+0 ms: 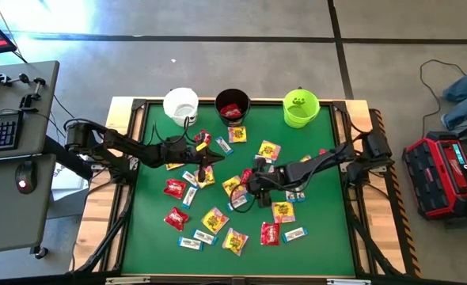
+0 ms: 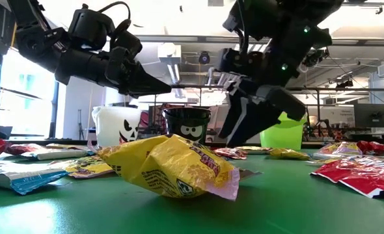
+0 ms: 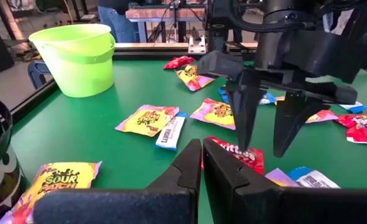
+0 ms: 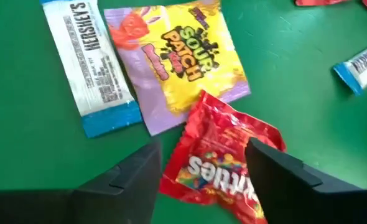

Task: Sort candy by brand, put in halloween buckets
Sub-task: Put the red candy into the black bucket

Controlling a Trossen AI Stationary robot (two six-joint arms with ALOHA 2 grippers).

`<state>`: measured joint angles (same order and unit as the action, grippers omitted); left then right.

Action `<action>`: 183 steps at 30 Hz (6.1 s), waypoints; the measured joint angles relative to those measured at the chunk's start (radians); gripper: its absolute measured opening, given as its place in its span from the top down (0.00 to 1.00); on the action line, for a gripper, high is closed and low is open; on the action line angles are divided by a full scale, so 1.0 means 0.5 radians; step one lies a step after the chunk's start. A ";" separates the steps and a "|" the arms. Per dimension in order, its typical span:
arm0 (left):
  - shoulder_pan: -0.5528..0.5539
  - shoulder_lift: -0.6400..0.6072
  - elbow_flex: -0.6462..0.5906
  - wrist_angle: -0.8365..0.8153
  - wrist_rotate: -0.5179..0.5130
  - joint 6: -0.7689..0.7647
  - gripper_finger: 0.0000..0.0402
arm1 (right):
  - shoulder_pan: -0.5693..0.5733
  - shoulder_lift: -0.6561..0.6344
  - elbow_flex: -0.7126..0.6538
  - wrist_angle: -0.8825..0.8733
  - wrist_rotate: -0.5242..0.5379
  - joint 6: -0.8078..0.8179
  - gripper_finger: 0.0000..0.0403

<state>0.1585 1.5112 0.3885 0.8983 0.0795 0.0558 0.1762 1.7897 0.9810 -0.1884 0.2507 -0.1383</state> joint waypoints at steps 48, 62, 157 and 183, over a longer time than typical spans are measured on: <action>0.011 0.000 0.000 -0.038 -0.034 0.001 0.98 | -0.146 0.037 0.247 -0.211 0.107 -0.143 1.00; 0.011 0.000 0.000 -0.040 -0.102 -0.020 0.98 | -0.445 -0.224 0.234 -0.088 0.276 -0.360 1.00; -0.396 -1.110 0.015 -2.051 0.162 -0.366 0.98 | -0.568 -0.786 -0.605 1.125 0.243 0.295 1.00; -1.351 -0.760 0.173 -2.937 -0.554 -0.912 0.72 | -0.508 -0.874 -0.751 1.105 0.395 0.395 1.00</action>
<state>-0.5171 1.1311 0.4751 -0.5702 -0.1973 -0.4003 -0.0776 1.3529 0.6056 0.3641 0.4480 0.0591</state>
